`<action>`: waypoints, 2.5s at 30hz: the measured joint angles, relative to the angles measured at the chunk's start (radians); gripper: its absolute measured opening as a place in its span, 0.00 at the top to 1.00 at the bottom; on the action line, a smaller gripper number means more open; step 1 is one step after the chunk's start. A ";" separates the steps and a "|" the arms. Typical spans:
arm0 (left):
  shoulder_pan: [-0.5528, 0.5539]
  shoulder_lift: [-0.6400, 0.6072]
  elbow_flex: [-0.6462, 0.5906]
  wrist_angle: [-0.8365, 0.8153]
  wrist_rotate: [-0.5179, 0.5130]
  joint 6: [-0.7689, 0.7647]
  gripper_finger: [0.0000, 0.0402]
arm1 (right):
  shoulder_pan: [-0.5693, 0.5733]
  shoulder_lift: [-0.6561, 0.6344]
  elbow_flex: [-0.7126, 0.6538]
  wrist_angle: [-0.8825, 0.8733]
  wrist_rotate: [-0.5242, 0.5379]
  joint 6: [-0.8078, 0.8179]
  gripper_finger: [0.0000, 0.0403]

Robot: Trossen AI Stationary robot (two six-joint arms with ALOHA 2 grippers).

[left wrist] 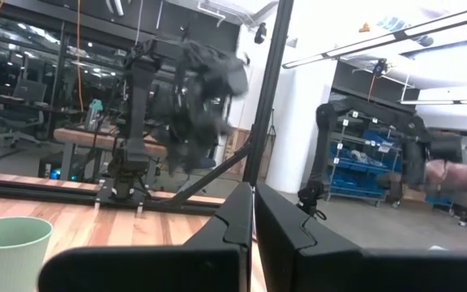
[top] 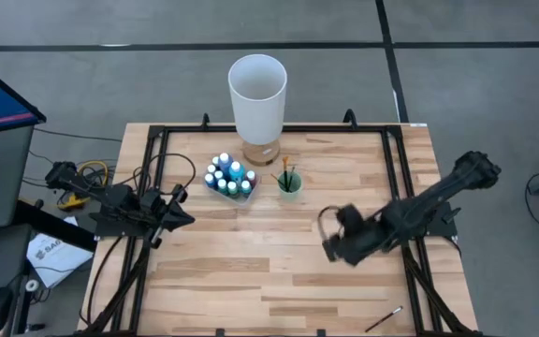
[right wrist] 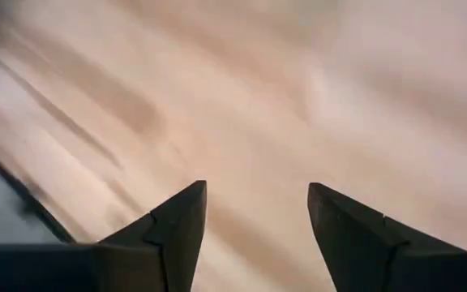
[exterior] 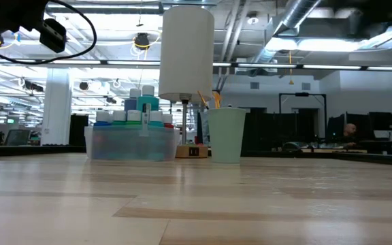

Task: Pick & Place Paint Supplies
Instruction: Put the silver paint brush into the green cup

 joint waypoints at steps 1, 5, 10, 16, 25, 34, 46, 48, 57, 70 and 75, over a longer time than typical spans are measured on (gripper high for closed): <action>0.000 0.000 0.000 0.001 0.000 0.000 1.00 | 0.015 0.029 0.000 -0.034 -0.085 0.059 0.48; 0.000 0.000 0.000 0.001 0.000 0.000 1.00 | 0.087 0.152 0.000 -0.126 -0.350 0.274 0.49; 0.000 0.000 0.000 0.003 0.000 0.000 1.00 | 0.199 0.282 0.000 -0.134 -0.628 0.466 0.47; 0.000 0.000 0.000 0.008 0.000 0.000 1.00 | 0.321 0.349 -0.001 -0.080 -0.772 0.608 0.45; 0.000 0.003 0.000 0.009 0.000 0.000 1.00 | 0.456 0.357 -0.011 0.069 -0.811 0.801 0.48; 0.000 0.003 0.000 0.009 0.000 0.000 1.00 | 0.503 0.359 -0.092 0.159 -0.803 0.616 0.56; 0.000 0.003 0.000 0.009 0.000 0.000 1.00 | 0.502 0.359 -0.155 0.178 -0.791 0.127 0.56; 0.000 0.003 0.000 0.009 0.000 0.000 1.00 | 0.509 0.359 -0.155 0.167 -0.777 0.052 0.54; 0.000 0.003 0.000 0.009 0.000 0.000 1.00 | 0.565 0.436 -0.153 0.214 -0.752 -0.185 0.49; 0.000 0.003 0.000 0.010 0.000 0.000 1.00 | 0.584 0.532 -0.150 0.195 -0.803 -0.271 0.53; 0.000 0.003 0.000 0.011 0.000 0.000 1.00 | 0.585 0.533 -0.151 0.192 -0.798 -0.266 0.74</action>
